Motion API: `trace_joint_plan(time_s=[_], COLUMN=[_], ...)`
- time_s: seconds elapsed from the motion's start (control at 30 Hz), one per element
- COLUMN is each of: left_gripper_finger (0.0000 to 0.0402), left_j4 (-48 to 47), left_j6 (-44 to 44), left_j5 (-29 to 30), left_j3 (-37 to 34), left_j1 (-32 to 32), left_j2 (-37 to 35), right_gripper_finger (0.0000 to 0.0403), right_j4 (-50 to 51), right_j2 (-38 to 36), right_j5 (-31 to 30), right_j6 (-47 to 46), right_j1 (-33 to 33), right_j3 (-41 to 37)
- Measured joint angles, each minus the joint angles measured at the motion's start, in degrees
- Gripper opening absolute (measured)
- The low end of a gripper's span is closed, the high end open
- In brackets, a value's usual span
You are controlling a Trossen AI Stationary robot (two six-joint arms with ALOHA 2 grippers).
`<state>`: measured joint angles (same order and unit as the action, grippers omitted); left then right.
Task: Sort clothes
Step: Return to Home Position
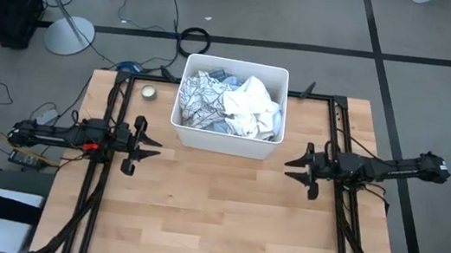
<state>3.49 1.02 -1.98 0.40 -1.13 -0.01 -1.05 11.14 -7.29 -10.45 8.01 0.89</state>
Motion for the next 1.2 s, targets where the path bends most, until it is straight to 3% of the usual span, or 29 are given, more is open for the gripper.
trace_joint_plan(time_s=[0.2,0.8,1.03,1.2], left_gripper_finger=[0.0113,0.0113,0.0113,0.0113], left_j4=[0.0,0.0,0.0,0.0], left_j6=[0.0,0.0,0.0,0.0], left_j5=[0.0,0.0,0.0,0.0], left_j3=[0.0,0.0,0.0,0.0], left_j1=[0.0,0.0,0.0,0.0], left_j2=[0.0,0.0,0.0,0.0], right_gripper_finger=[0.0157,0.0157,0.0157,0.0157], right_j4=[0.4,1.2,1.2,0.3], right_j2=[-3.1,-0.9,-0.9,-0.9], right_j5=[-0.4,3.1,3.0,2.8], right_j6=[1.7,1.9,16.5,17.1], right_j1=[-0.5,-1.4,-1.6,-1.5], right_j3=[0.1,0.2,0.2,0.1])
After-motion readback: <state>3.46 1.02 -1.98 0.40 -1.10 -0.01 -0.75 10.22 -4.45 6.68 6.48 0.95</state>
